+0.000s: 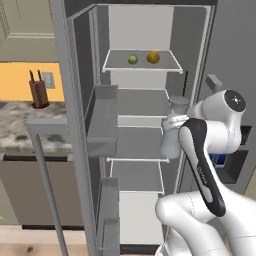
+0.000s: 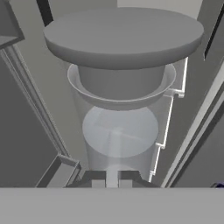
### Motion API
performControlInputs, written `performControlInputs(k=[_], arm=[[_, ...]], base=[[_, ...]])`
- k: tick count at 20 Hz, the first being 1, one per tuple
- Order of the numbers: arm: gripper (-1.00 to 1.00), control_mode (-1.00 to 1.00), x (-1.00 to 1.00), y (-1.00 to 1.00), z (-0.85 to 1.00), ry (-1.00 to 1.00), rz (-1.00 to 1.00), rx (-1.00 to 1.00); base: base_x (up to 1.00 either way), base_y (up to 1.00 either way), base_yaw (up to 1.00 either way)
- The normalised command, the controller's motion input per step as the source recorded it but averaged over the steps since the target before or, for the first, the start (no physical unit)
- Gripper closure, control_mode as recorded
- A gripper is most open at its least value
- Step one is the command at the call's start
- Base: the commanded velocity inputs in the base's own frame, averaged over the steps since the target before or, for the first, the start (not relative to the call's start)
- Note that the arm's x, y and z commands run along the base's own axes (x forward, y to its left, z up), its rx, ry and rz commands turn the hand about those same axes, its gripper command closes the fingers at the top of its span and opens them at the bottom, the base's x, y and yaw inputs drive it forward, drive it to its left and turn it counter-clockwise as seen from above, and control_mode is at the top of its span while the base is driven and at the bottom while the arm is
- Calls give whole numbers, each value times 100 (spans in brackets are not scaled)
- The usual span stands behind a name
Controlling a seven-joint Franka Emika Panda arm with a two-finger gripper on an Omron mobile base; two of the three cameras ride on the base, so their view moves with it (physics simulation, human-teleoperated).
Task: Move the squash and brussel sprout from the second highest shelf to the top shelf to make space. Then, place the pitcher from the counter on the cleared second highest shelf.
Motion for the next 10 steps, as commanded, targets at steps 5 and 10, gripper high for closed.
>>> performControlInputs(k=[5,10], arm=[[100,100,0,0,0,0,0,0],[100,100,0,0,0,0,0,0]], base=[[51,20,-7],[37,31,-20]])
